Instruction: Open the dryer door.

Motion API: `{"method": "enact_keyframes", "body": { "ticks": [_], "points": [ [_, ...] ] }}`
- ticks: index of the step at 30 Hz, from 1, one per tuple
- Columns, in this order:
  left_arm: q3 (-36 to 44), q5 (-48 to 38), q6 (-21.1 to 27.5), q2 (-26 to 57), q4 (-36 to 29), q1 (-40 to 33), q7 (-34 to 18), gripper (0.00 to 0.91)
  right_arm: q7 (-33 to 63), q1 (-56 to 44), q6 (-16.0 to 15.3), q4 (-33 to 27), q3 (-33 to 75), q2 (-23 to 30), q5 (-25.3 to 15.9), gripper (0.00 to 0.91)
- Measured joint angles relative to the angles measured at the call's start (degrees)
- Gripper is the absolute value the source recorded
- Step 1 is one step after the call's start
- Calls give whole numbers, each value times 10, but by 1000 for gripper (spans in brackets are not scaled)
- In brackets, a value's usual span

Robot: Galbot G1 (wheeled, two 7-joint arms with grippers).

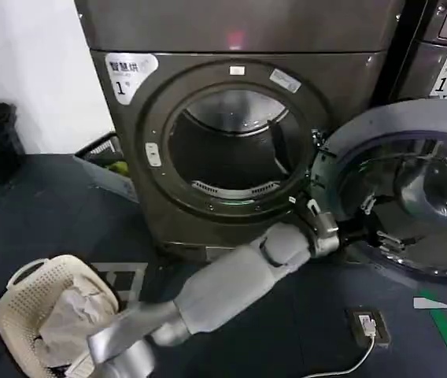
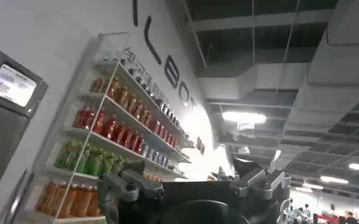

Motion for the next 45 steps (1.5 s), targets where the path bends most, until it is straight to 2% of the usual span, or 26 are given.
{"method": "enact_keyframes", "body": {
  "ticks": [15, 23, 27, 33, 41, 45],
  "points": [
    [1, -4, -12, 0, 8, -2, 7, 907, -2, 5, 1, -3, -1, -5, 0, 907],
    [14, -30, -26, 1, -16, -2, 17, 907, -2, -2, 3, -9, 13, -12, 0, 907],
    [25, -69, -66, 5, -42, 9, 25, 907, -2, -6, 3, -10, 23, -18, -1, 907],
    [39, -127, -145, 78, -96, 19, 28, 907, -4, -7, 4, -10, 28, -26, -3, 907],
    [77, -112, -224, 179, -165, 10, 15, 907, -8, -14, 5, -10, 45, -34, -4, 907],
    [101, -105, -231, 236, -194, 8, 13, 907, -12, -14, 7, -7, 52, -40, -14, 907]
  ]
}}
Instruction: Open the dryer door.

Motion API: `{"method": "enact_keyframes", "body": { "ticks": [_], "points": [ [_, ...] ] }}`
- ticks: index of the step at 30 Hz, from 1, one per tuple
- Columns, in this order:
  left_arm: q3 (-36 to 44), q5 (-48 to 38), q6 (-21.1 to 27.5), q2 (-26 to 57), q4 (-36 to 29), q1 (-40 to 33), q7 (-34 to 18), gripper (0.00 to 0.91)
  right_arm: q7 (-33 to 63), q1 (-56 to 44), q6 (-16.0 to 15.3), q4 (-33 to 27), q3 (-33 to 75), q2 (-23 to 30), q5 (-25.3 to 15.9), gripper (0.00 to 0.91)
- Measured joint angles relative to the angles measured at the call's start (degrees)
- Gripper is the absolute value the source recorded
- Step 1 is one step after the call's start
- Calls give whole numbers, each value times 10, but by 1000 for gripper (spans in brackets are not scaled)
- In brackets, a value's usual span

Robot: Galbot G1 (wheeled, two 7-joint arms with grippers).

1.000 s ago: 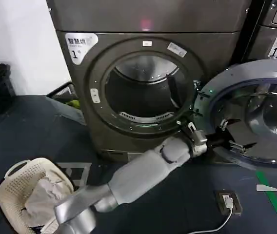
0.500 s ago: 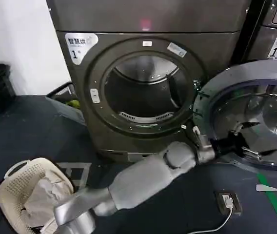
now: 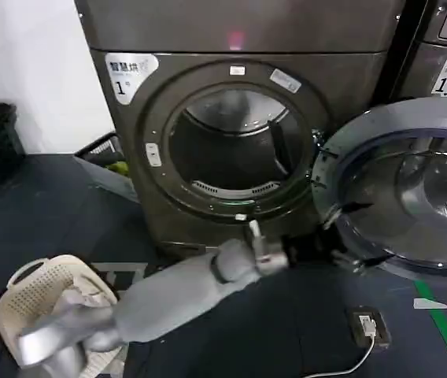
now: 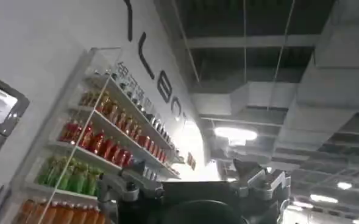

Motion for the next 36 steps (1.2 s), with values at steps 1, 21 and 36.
{"method": "enact_keyframes", "body": {
  "ticks": [1, 21, 36],
  "points": [
    [5, 4, 0, 15, -7, -1, 0, 907, -3, 0, 4, 0, 1, -1, -7, 907],
    [-28, 94, 83, 401, -149, 68, 18, 907, -10, 33, 16, 2, 25, -14, -106, 907],
    [-115, 161, 92, 678, -178, 181, 46, 907, -27, 79, 30, -4, 3, -18, -133, 907]
  ]
}}
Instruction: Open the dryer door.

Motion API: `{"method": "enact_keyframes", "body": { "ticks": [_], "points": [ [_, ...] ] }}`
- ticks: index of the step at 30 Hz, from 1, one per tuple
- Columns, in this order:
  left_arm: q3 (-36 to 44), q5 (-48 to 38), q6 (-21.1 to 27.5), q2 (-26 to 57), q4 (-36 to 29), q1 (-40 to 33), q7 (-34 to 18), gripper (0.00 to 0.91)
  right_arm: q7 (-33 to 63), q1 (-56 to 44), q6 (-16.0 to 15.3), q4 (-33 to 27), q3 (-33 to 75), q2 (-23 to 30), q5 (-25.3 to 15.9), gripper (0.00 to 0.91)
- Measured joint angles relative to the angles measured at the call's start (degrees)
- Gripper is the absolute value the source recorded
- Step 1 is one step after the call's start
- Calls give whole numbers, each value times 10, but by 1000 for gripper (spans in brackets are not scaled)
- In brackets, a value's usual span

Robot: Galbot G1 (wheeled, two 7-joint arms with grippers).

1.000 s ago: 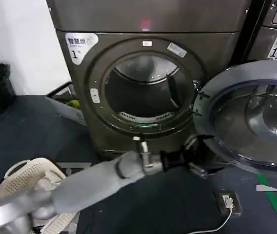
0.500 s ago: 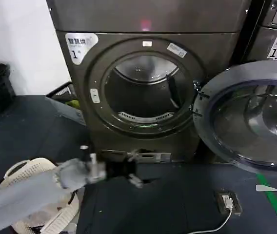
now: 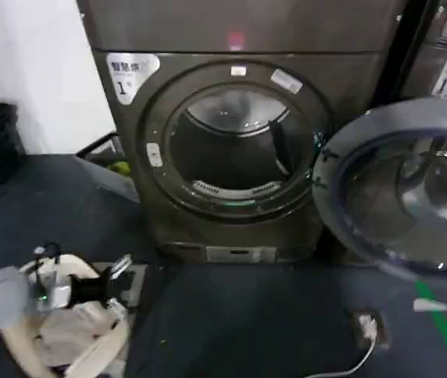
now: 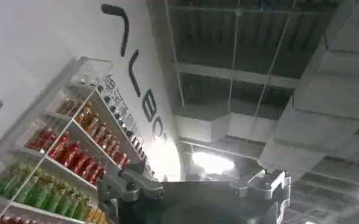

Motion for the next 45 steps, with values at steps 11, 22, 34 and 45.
{"method": "enact_keyframes", "body": {
  "ticks": [11, 22, 34, 45],
  "points": [
    [7, 23, -4, 93, 23, 0, 9, 907, -2, 3, 2, 4, -4, 5, -2, 907],
    [7, 79, -29, 133, 79, 5, 34, 907, -4, 6, 2, 3, -2, 5, 0, 907],
    [7, 139, -39, 145, 121, 12, 50, 907, -4, 7, 2, 1, -6, 3, 1, 907],
    [6, 153, -37, 152, 127, 15, 61, 907, -6, 13, 3, -3, -12, 1, -1, 907]
  ]
}}
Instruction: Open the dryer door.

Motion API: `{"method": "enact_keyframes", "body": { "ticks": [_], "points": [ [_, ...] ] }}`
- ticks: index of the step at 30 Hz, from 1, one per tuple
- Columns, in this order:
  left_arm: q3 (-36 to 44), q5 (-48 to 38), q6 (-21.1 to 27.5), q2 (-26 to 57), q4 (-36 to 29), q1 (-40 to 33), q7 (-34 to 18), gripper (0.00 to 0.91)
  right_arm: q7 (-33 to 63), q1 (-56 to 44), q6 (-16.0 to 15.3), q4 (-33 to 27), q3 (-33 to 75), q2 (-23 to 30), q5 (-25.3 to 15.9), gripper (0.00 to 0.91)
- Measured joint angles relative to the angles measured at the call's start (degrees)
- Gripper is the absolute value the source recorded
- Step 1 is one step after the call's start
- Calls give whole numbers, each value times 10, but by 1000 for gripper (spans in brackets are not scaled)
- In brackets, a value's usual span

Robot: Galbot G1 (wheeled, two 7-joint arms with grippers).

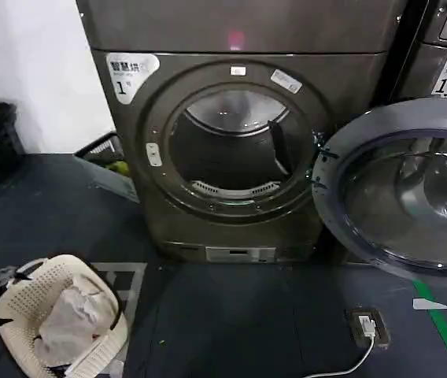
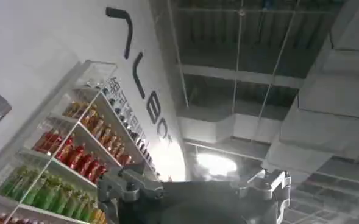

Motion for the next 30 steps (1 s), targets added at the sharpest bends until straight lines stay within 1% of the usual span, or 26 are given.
{"method": "enact_keyframes", "body": {
  "ticks": [2, 5, 21, 30],
  "points": [
    [0, 0, 5, 0, 0, 0, 0, 907, -1, 0, 0, 1, 0, 0, 0, 907],
    [-1, 22, 3, -2, 5, 0, 3, 907, -1, -1, 0, 3, 1, 3, 0, 907],
    [-6, 43, 3, -6, 14, 0, 27, 907, -3, -8, 1, 14, 5, 11, 0, 907],
    [-14, 44, 3, -5, 13, 3, 30, 907, -5, -10, 3, 12, 9, 11, 1, 907]
  ]
}}
